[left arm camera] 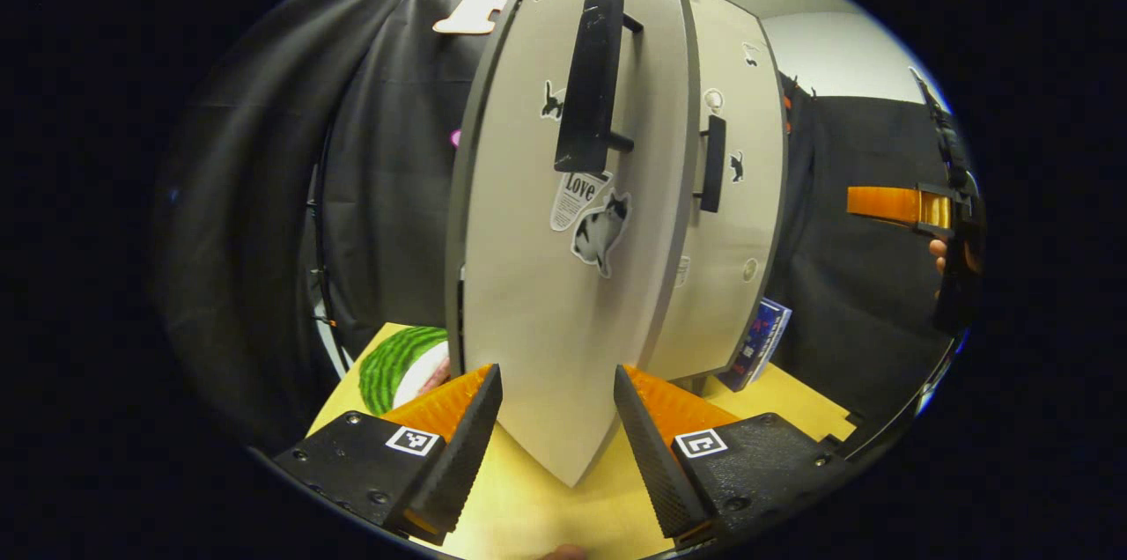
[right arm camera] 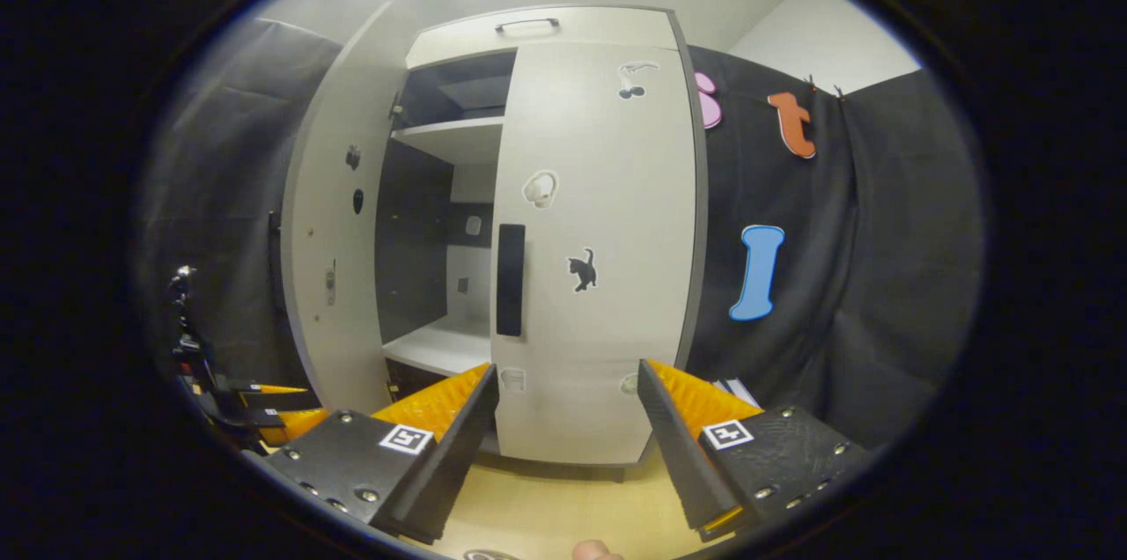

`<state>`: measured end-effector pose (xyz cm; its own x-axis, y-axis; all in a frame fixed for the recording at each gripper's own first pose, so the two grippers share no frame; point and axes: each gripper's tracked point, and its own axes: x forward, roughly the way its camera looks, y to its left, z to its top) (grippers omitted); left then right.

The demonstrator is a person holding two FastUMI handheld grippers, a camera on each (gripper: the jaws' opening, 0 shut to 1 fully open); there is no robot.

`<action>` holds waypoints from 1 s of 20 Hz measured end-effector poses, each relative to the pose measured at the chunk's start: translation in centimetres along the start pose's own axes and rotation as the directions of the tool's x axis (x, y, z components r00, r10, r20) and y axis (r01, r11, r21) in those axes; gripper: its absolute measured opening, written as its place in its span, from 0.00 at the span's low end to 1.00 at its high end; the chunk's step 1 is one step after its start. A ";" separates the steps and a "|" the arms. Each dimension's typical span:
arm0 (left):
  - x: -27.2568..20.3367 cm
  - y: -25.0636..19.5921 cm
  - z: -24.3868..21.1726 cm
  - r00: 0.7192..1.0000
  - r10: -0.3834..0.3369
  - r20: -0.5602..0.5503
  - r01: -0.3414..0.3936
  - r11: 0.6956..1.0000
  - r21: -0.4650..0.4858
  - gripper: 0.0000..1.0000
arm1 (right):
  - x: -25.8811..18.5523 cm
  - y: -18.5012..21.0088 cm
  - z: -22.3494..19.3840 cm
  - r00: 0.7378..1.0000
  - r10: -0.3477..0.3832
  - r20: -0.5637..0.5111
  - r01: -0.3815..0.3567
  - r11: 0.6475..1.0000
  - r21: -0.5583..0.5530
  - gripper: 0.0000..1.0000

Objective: Grasp the bottle in the cabinet with the left hand and place it on the coaster, then close the right door with the right hand and the left door with the left hand.

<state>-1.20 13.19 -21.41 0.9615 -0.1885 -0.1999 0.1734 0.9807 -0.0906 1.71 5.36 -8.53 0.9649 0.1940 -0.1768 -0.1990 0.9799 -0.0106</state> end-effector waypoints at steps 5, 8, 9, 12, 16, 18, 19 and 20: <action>1.0 -4.5 -1.0 0.994 -0.107 -0.035 0.108 0.993 0.038 0.83 | -0.5 -0.6 0.0 1.000 -0.014 0.001 0.014 1.000 0.001 0.96; 1.3 -6.0 -1.1 0.989 -0.143 -0.038 0.146 0.987 0.073 0.82 | -0.8 -1.0 -0.5 1.000 -0.022 -0.007 0.022 1.000 -0.001 0.96; 1.4 -6.3 -1.2 0.987 -0.153 -0.038 0.156 0.985 0.074 0.82 | -0.8 -1.1 -0.6 1.000 -0.025 -0.009 0.025 1.000 -0.002 0.96; 1.6 -6.6 -0.9 0.987 -0.160 -0.030 0.162 0.985 0.067 0.82 | -1.1 -1.4 -1.0 0.999 -0.029 -0.015 0.029 1.000 0.001 0.96; 2.2 -7.1 -0.6 0.985 -0.170 -0.019 0.170 0.985 0.042 0.83 | -1.4 -1.9 -1.4 0.999 -0.039 -0.021 0.039 0.999 0.004 0.96; 2.4 -7.6 -0.6 0.983 -0.184 -0.018 0.185 0.982 0.030 0.83 | -1.5 -2.2 -1.5 0.999 -0.044 -0.022 0.044 0.999 0.009 0.96; 2.4 -7.8 -0.6 0.981 -0.192 -0.017 0.193 0.981 0.027 0.83 | -1.7 -2.5 -1.5 0.999 -0.049 -0.022 0.049 0.999 0.010 0.93; 2.5 -8.0 -0.4 0.981 -0.195 -0.013 0.195 0.980 0.029 0.82 | -1.8 -2.7 -1.5 0.998 -0.053 -0.021 0.053 0.999 0.011 0.96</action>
<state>-0.29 4.87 -21.58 0.9064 -0.3768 -0.1910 0.3641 0.9260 -0.0995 0.29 2.26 -9.62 0.9703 0.1410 -0.1965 -0.1455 0.9893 -0.0088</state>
